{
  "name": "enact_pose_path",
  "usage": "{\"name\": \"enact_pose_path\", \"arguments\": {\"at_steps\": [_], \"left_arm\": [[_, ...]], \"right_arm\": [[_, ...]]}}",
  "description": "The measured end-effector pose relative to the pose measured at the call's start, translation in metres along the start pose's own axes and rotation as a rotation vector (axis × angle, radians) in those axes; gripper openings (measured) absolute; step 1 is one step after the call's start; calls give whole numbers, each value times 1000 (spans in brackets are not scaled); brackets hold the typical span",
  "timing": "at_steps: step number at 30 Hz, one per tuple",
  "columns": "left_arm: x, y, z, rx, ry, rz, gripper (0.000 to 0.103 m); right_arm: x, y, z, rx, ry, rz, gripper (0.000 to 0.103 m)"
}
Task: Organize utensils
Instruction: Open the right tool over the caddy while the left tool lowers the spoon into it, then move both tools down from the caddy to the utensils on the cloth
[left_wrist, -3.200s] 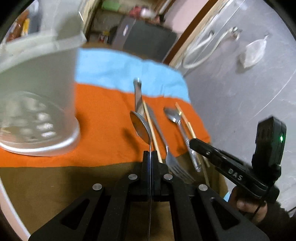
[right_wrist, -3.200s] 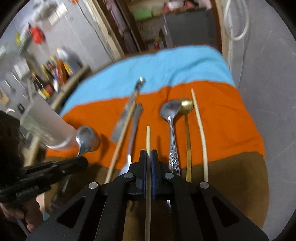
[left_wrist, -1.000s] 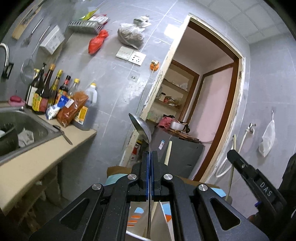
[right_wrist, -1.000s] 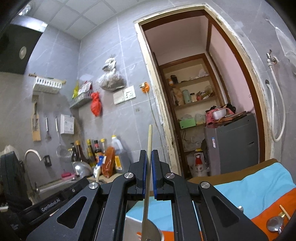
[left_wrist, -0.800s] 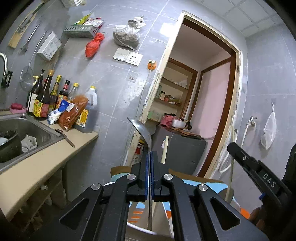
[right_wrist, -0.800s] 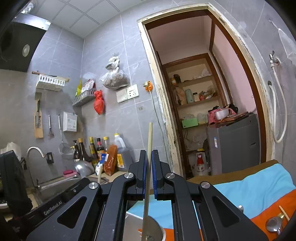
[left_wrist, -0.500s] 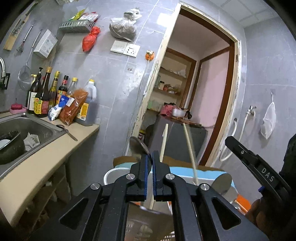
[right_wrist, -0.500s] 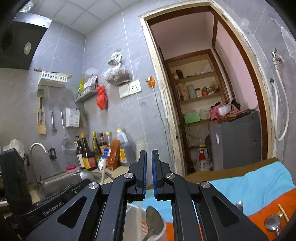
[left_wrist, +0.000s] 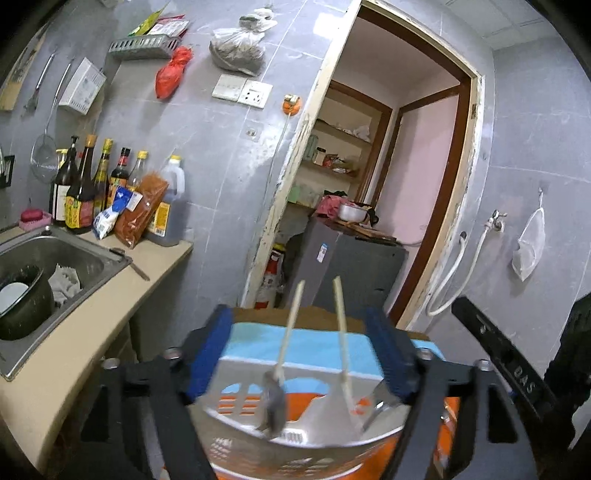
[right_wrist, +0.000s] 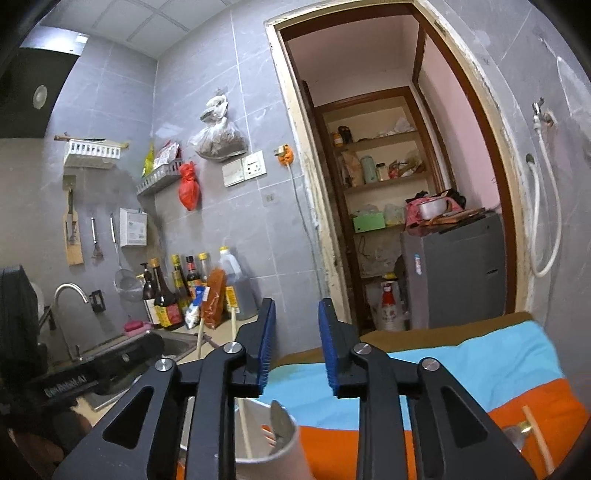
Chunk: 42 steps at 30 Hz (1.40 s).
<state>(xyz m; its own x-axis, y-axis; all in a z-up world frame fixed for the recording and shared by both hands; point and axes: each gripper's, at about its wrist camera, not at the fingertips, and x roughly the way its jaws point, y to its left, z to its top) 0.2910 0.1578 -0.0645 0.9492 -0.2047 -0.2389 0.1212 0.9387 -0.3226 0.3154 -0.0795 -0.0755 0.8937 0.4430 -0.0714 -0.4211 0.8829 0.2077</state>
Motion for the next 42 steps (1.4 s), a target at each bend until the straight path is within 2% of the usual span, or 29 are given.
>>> {"name": "enact_pose_path", "arguments": {"at_steps": [1,3,6,7,9,14,21,25,33,37,42], "left_arm": [[-2,-7,4,4,1,5,83],[-4,-19,10,15,1,20,91],[-8,-40,15,35,-6,38,97],[-9,-49,14,49,-8,48,97],[-9,-64,13,78,-6,61,98],[-10,-108,-1,142,20,57,98],[-12,-161,-25,215,29,31,98],[-4,-184,-42,237,71,9,98],[32,-211,-95,276,205,63,98],[53,-211,-123,284,284,123,98],[82,-202,-154,275,415,184,98]], "right_arm": [[-5,-4,6,5,4,-12,36],[-13,-11,13,13,7,-26,53],[-33,-25,26,9,11,-61,64],[-39,-29,30,3,15,-71,67],[-51,-37,36,-4,19,-86,82],[-87,-62,50,-34,43,-125,103],[-127,-97,58,-40,66,-191,103],[-145,-119,56,-36,83,-233,103],[-158,-169,34,2,172,-299,103],[-147,-189,10,0,269,-308,103],[-127,-214,-28,39,436,-301,103]]}}
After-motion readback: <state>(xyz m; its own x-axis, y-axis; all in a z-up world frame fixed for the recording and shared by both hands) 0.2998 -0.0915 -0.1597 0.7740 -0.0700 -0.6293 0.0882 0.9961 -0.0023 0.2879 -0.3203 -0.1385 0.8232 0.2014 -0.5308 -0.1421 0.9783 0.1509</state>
